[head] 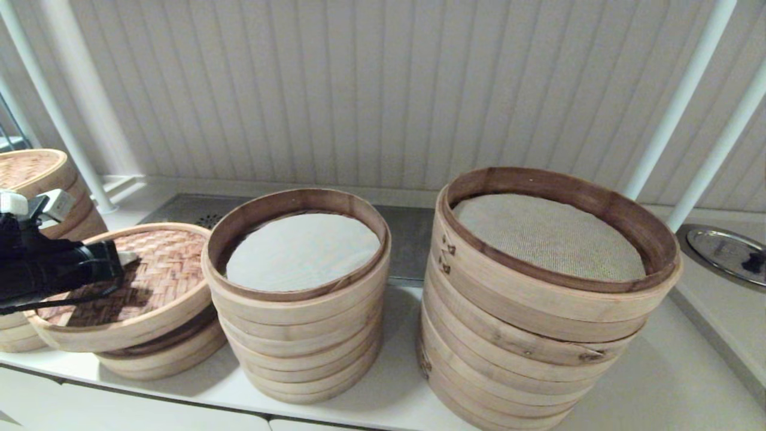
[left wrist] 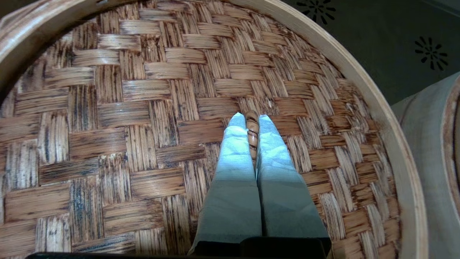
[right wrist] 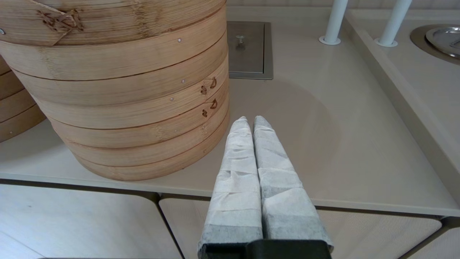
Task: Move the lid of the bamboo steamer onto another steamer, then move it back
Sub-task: Put the steamer
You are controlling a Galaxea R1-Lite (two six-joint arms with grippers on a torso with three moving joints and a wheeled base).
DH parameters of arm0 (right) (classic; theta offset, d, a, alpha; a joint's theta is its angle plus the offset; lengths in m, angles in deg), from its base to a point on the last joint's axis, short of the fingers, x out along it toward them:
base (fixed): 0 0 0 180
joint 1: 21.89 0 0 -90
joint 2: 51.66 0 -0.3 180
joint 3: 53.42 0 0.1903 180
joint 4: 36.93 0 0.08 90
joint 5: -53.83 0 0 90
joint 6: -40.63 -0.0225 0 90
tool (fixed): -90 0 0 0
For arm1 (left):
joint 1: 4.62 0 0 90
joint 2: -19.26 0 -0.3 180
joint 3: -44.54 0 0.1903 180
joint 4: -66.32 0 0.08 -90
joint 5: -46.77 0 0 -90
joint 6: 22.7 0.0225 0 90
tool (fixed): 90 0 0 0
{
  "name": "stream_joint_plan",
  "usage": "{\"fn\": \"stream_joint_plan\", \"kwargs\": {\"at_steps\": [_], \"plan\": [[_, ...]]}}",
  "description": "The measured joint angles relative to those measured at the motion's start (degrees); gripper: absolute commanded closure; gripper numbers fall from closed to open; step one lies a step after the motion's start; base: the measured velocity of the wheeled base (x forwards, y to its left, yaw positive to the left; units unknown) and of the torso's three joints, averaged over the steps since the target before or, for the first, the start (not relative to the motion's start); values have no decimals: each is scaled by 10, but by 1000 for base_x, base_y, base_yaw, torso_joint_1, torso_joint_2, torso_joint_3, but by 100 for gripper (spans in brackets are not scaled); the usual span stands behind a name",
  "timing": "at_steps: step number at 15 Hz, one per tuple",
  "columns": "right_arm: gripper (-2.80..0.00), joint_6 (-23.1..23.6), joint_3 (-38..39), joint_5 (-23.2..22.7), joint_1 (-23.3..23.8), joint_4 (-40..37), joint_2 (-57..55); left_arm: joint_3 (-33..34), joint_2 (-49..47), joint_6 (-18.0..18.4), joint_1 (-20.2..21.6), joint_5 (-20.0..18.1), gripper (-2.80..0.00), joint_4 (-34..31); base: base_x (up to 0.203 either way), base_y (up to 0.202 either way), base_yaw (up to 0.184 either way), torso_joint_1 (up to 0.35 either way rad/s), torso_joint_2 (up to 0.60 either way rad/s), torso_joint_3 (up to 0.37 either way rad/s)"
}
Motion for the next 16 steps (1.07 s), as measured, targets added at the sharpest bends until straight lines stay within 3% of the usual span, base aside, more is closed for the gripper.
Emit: {"fn": "stream_joint_plan", "kwargs": {"at_steps": [16], "plan": [[0,0,0,0,0,0,0,34,-72,5,-34,2,0,65,0,0,0,0,0,0]]}}
